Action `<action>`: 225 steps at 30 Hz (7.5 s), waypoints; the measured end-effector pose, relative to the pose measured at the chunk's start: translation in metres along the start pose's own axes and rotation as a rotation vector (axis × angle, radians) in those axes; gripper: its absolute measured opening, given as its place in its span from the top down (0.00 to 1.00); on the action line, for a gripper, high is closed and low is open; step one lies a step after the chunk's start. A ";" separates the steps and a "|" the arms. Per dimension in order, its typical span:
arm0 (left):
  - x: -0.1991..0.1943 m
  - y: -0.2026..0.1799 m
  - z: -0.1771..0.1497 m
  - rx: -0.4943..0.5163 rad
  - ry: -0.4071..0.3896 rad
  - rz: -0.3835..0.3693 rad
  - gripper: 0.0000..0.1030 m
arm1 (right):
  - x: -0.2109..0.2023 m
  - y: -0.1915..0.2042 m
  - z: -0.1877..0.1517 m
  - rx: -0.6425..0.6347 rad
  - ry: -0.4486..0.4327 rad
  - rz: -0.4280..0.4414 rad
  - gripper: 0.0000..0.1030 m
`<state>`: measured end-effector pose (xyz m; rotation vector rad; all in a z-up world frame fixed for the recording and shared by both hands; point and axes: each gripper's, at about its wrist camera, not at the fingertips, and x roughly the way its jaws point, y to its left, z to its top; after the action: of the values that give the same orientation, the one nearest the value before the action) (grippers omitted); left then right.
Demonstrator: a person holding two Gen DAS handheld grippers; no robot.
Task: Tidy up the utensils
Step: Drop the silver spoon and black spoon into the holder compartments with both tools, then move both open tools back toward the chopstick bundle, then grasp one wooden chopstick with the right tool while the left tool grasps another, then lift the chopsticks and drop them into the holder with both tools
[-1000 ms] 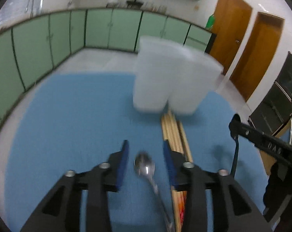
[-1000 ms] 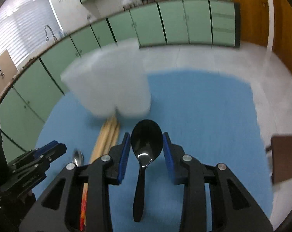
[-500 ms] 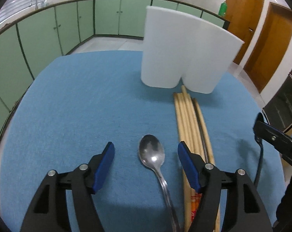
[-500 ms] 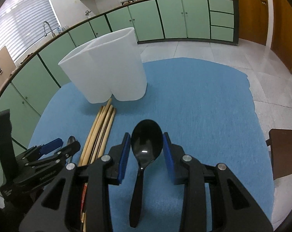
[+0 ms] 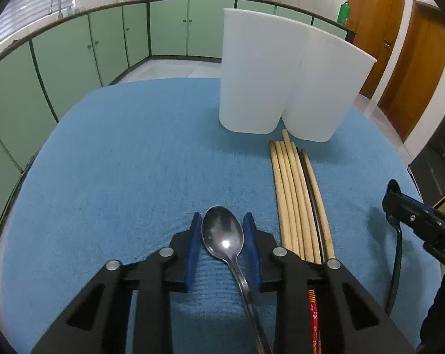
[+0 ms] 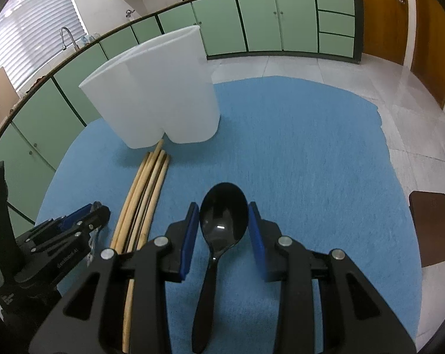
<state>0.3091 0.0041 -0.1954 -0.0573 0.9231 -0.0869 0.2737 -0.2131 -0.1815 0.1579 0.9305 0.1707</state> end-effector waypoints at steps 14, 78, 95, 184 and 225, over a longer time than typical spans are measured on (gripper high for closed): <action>-0.098 0.006 0.000 0.080 -0.446 -0.133 0.73 | -0.053 0.014 0.016 -0.077 -0.257 0.037 0.69; -0.106 0.014 0.010 0.061 -0.399 -0.087 0.20 | -0.058 0.003 0.009 -0.009 -0.278 0.011 0.11; -0.079 0.015 -0.108 0.091 -0.083 0.033 0.19 | -0.049 0.063 -0.120 -0.108 -0.029 -0.004 0.23; -0.081 -0.017 -0.116 0.189 -0.038 -0.063 0.93 | -0.052 0.035 -0.125 -0.079 -0.017 0.020 0.94; -0.256 -0.014 0.039 0.212 -0.498 -0.203 0.94 | -0.207 0.054 0.069 -0.225 -0.278 0.132 0.94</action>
<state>0.1855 0.0161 0.0325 0.0245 0.4045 -0.3427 0.2037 -0.2088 0.0323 0.0327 0.6192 0.3644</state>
